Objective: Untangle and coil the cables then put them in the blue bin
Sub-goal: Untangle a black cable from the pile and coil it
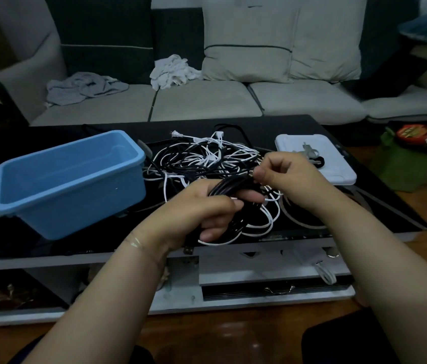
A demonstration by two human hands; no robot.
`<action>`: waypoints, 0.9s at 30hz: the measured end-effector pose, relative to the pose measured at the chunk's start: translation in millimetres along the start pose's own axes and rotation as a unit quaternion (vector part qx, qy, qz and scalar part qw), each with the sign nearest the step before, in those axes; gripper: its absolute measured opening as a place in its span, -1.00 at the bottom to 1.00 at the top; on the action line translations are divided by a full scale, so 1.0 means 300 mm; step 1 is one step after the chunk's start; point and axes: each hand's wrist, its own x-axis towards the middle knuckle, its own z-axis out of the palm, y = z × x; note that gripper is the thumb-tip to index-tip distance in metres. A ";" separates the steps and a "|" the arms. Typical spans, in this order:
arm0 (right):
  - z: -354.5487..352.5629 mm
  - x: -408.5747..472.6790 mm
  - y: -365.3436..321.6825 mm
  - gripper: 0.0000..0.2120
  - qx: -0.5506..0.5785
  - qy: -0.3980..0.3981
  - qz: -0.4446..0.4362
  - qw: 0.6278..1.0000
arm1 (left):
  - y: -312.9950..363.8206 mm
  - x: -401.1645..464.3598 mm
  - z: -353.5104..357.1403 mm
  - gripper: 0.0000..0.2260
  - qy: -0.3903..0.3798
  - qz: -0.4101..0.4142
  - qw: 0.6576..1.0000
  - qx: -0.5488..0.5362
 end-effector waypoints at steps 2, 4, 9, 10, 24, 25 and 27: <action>-0.002 0.006 0.016 -0.57 -0.008 0.021 -0.006 1.000 | 0.004 -0.006 -0.006 -0.71 -0.001 0.018 0.996 -0.084; 0.010 0.012 0.035 -0.62 -0.013 0.036 -0.006 0.999 | 0.013 -0.008 -0.017 -0.69 0.013 0.043 0.984 -0.171; 0.082 0.028 0.077 -0.80 -0.070 0.044 0.005 0.997 | 0.023 0.004 -0.039 -0.67 0.088 0.094 0.937 -0.325; 0.095 0.026 0.085 -0.79 -0.113 0.038 0.002 0.993 | 0.021 0.008 -0.039 -0.67 0.098 0.099 0.932 -0.336; 0.215 -0.048 0.031 -0.68 -0.399 -0.043 -0.094 0.911 | 0.037 0.003 -0.083 -0.77 0.300 0.145 0.900 -0.280; 0.214 -0.050 0.027 -0.70 -0.401 -0.044 -0.098 0.910 | 0.038 0.003 -0.088 -0.78 0.314 0.148 0.896 -0.275; 0.211 -0.053 0.023 -0.74 -0.410 -0.049 -0.106 0.905 | 0.037 0.006 -0.097 -0.81 0.335 0.151 0.890 -0.269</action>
